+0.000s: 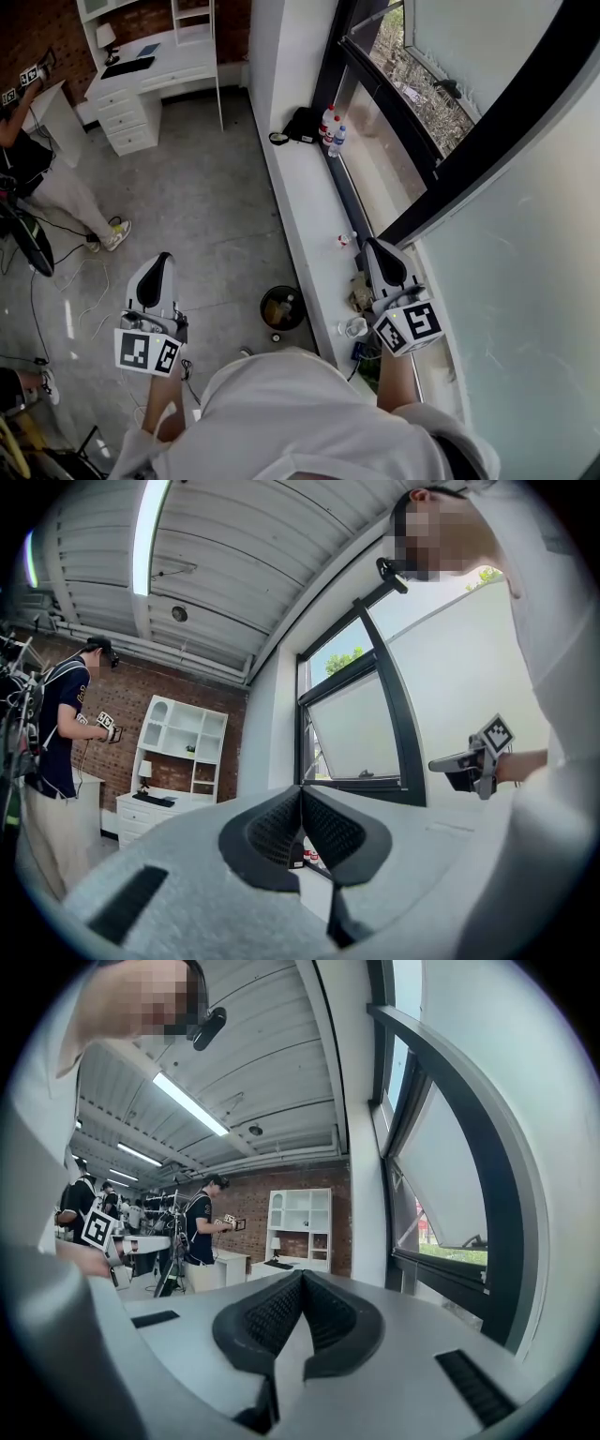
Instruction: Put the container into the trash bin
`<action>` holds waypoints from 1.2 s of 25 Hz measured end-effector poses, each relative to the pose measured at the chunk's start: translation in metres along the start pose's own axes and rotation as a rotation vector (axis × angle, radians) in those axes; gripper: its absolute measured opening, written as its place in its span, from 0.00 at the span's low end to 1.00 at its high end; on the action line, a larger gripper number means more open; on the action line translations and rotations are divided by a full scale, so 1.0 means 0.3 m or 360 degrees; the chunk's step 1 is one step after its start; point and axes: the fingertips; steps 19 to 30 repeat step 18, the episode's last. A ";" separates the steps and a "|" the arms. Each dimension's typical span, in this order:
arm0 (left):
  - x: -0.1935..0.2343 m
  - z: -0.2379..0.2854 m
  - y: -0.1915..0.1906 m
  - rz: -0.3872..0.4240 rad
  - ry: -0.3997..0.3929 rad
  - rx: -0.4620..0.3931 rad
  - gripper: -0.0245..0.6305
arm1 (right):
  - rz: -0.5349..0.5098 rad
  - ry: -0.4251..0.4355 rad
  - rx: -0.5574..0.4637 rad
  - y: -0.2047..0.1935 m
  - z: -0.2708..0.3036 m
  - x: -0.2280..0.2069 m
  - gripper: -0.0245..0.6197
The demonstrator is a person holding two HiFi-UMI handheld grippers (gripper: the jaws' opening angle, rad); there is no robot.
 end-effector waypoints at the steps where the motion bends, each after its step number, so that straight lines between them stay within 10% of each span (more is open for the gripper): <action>1: -0.005 0.004 0.002 0.0001 -0.0001 0.0000 0.07 | 0.0009 0.0001 0.0003 0.000 -0.001 -0.005 0.04; 30: -0.110 0.061 -0.024 -0.0028 0.0021 0.0034 0.07 | 0.0062 0.0063 0.0010 -0.015 -0.013 -0.075 0.04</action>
Point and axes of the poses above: the fingertips, and each gripper's own axes: z forward along the fingers, x to its left, y out of its top, and after that the axes turned 14 degrees about -y, right-handed
